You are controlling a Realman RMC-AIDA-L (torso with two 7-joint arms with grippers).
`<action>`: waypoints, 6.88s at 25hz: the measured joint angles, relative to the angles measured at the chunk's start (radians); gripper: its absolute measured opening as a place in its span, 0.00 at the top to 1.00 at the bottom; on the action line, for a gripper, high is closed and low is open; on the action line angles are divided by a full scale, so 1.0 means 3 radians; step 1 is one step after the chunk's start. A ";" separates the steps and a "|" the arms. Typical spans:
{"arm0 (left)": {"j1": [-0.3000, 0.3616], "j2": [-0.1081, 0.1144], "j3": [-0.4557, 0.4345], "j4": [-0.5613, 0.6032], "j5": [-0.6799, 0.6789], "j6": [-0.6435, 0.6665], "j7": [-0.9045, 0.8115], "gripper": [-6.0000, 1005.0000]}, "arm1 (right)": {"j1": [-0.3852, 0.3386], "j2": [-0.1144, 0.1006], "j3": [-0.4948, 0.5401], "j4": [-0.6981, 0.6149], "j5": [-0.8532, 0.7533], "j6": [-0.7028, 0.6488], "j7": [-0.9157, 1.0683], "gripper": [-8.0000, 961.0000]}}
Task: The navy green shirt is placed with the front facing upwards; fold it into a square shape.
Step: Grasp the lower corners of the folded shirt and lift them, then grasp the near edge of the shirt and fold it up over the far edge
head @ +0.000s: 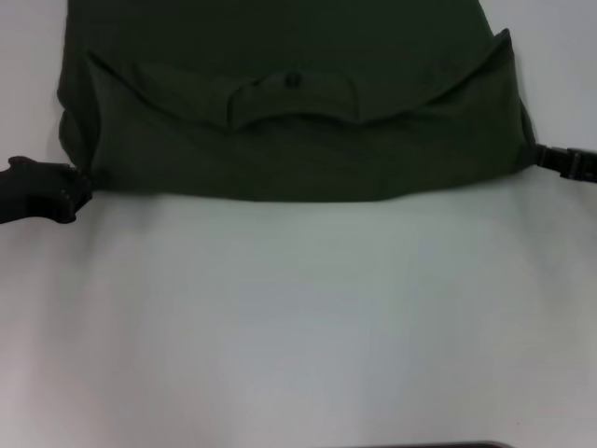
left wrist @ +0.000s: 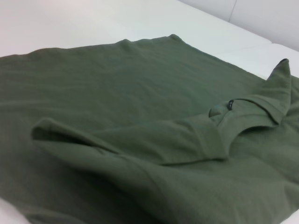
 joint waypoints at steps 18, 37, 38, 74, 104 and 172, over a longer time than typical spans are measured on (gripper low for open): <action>0.0497 0.0055 -0.0225 0.0233 0.0020 0.1105 0.0013 0.99 | -0.0596 -0.0014 0.0342 -0.0011 -0.0005 -0.0745 -0.0397 0.97; 0.0849 0.0080 -0.0440 0.0187 0.0203 0.1729 0.0008 0.99 | -0.1062 0.0018 0.0467 0.0022 -0.0023 -0.0943 -0.0681 0.97; 0.0849 0.0080 -0.0440 0.0187 0.0203 0.1729 0.0008 0.99 | -0.1077 0.0020 0.0487 0.0024 -0.0023 -0.0958 -0.0709 0.97; 0.0622 0.0241 -0.0474 -0.0043 0.0365 0.1679 0.0019 0.98 | -0.1366 0.0142 0.0777 0.0026 -0.0030 -0.1160 -0.0978 0.97; 0.0335 0.0331 -0.0505 -0.0279 0.0457 0.1623 0.0160 0.98 | -0.1573 0.0155 0.1031 0.0188 -0.0033 -0.1254 -0.1213 0.97; -0.0400 0.0333 -0.1251 -0.0199 0.0084 0.1531 -0.0054 0.97 | -0.0069 -0.0218 0.1478 -0.0391 -0.0120 -0.1541 -0.0360 0.97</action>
